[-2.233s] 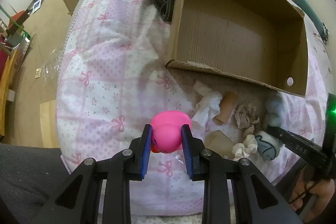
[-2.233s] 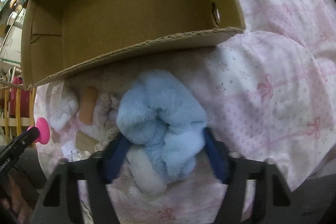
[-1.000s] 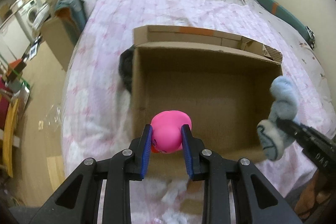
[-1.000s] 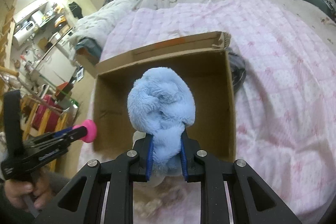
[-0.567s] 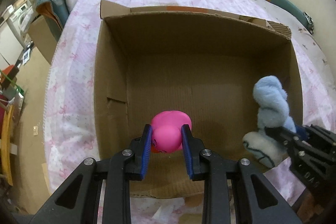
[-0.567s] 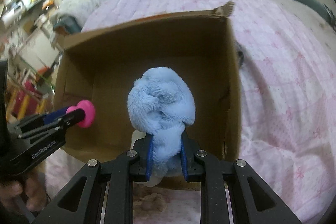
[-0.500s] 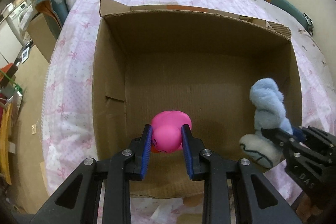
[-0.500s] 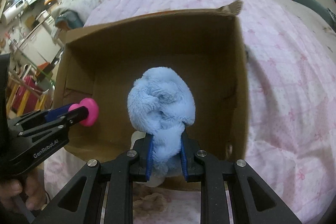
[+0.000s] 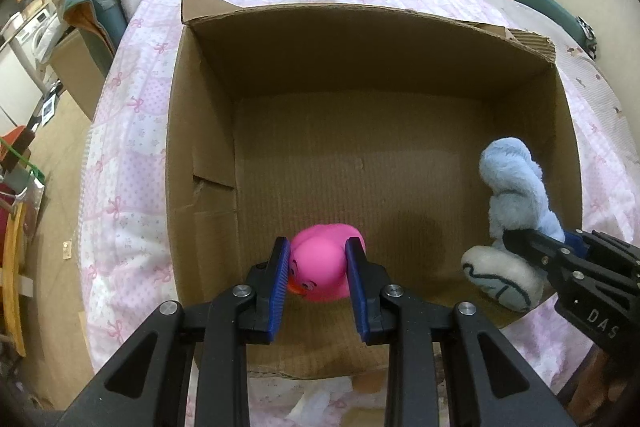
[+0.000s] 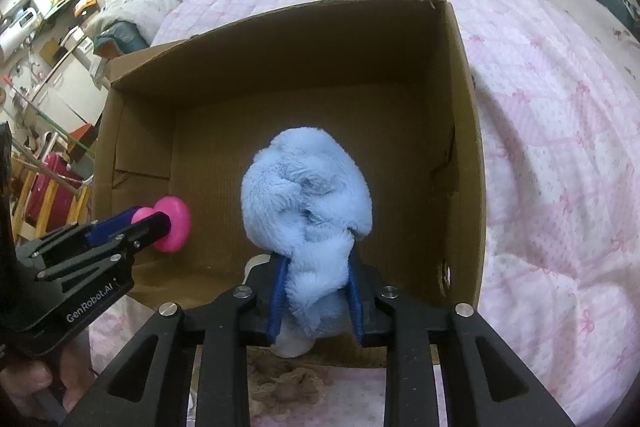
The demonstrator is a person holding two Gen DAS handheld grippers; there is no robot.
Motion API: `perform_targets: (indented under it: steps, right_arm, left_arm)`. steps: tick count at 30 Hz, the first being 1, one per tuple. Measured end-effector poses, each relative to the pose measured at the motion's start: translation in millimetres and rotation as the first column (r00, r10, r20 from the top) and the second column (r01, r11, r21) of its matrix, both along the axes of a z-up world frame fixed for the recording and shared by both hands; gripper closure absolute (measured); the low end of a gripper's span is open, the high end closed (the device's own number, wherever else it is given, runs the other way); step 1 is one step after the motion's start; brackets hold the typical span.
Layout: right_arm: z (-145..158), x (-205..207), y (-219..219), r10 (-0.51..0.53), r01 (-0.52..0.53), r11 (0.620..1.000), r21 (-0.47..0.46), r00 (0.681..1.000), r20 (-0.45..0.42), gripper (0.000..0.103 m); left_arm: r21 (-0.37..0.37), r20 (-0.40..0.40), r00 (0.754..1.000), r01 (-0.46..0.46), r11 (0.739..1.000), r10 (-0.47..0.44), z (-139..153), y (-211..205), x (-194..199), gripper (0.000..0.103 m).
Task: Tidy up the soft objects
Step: 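Carry the duck and blue scrunchie into the box and open both tools, then lift both tools out of the box back toward the remaining items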
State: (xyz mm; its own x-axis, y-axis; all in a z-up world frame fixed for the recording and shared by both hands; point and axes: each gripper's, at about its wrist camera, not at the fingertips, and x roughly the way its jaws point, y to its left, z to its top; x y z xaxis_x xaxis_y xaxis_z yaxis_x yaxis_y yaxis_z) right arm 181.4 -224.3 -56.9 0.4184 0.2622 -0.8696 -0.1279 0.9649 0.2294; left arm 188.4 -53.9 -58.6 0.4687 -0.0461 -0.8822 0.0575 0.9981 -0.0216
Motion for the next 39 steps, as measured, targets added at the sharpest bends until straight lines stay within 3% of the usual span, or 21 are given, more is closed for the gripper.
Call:
perform_targets:
  steps: [4, 6, 7, 8, 18, 19, 22, 32, 39]
  right_arm:
    - [1, 0, -1, -0.007, 0.007, 1.0, 0.012, 1.0, -0.004, 0.073]
    - [2, 0, -2, -0.009, 0.009, 1.0, 0.019, 1.0, 0.0, 0.061]
    - [3, -2, -5, -0.011, 0.011, 1.0, 0.027, 1.0, 0.004, 0.04]
    - [4, -3, -6, -0.017, 0.016, 0.999, 0.036, 1.0, 0.013, 0.031]
    - [13, -6, -13, -0.024, 0.021, 0.998, 0.054, 0.998, 0.052, 0.03]
    - [13, -6, -13, -0.025, 0.022, 0.998, 0.055, 0.998, 0.052, 0.03]
    - [14, -5, -12, -0.03, 0.027, 0.998, 0.055, 0.998, 0.052, 0.03]
    - [14, -4, -10, -0.034, 0.032, 0.998, 0.053, 0.998, 0.049, 0.03]
    - [25, -6, -17, -0.061, 0.056, 0.996, 0.074, 0.996, 0.067, 0.03]
  left_arm:
    - [0.002, -0.006, 1.0, -0.007, 1.0, 0.007, -2, -1, 1, 0.078]
    - [-0.005, -0.008, 1.0, -0.01, 1.0, 0.01, -2, -1, 2, 0.078]
    - [-0.008, -0.009, 1.0, -0.009, 1.0, 0.009, -2, 0, 2, 0.078]
    - [-0.008, -0.008, 1.0, -0.008, 1.0, 0.008, -1, 0, 2, 0.078]
    - [-0.003, -0.024, 1.0, -0.01, 1.0, 0.01, -7, 0, 3, 0.077]
    - [-0.002, -0.025, 1.0, -0.007, 1.0, 0.007, -7, 0, 4, 0.072]
    - [0.011, -0.026, 1.0, -0.005, 1.0, 0.006, -6, -4, 4, 0.044]
    - [0.022, -0.016, 1.0, -0.01, 1.0, 0.01, 0, -5, 2, 0.043]
    - [-0.033, 0.019, 0.999, -0.038, 0.999, 0.038, 23, 11, -11, 0.042]
